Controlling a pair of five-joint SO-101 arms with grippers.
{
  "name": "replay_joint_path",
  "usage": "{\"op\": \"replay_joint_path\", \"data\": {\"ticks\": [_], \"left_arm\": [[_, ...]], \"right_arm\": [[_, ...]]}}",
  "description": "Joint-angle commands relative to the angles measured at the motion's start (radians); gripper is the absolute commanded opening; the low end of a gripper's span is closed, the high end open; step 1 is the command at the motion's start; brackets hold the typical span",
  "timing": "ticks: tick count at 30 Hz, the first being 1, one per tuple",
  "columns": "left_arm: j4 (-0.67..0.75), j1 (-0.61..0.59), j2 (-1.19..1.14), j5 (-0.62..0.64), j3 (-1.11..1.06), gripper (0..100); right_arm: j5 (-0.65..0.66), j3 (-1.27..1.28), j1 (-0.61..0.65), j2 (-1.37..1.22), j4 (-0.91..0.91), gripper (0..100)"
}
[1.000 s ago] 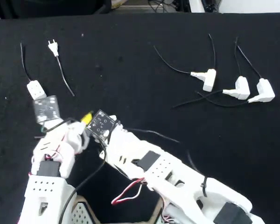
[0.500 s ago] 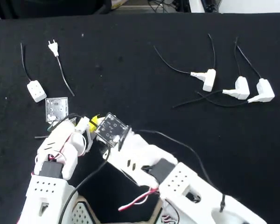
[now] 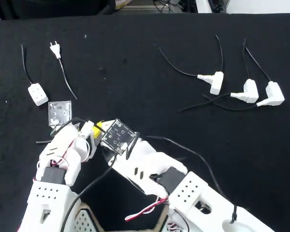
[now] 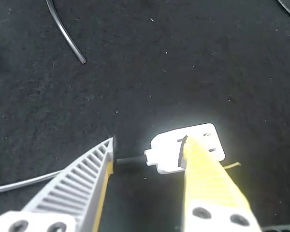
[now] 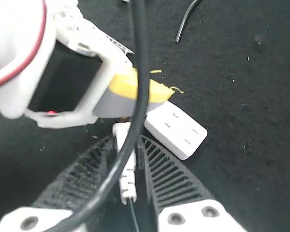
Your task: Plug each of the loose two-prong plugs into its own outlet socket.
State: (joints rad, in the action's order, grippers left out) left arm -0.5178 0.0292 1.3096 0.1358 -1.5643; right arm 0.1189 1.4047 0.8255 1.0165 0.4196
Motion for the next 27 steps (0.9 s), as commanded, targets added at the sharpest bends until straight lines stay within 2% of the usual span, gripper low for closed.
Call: {"op": "replay_joint_path", "data": {"ticks": [1,15,21,27], "left_arm": [[0.006,0.012,-0.003,-0.015,0.008,24],[0.009,0.01,-0.003,-0.011,0.015,24],[0.009,0.01,-0.003,-0.009,0.016,24],[0.011,0.013,-0.003,-0.012,0.013,24]], "right_arm": [[-0.009,-0.019,-0.064,0.047,0.006,1.1],[-0.006,-0.021,-0.068,0.047,0.032,1.1],[-0.009,-0.015,0.015,0.047,0.028,1.1],[-0.009,-0.015,0.023,0.048,0.026,1.1]]}}
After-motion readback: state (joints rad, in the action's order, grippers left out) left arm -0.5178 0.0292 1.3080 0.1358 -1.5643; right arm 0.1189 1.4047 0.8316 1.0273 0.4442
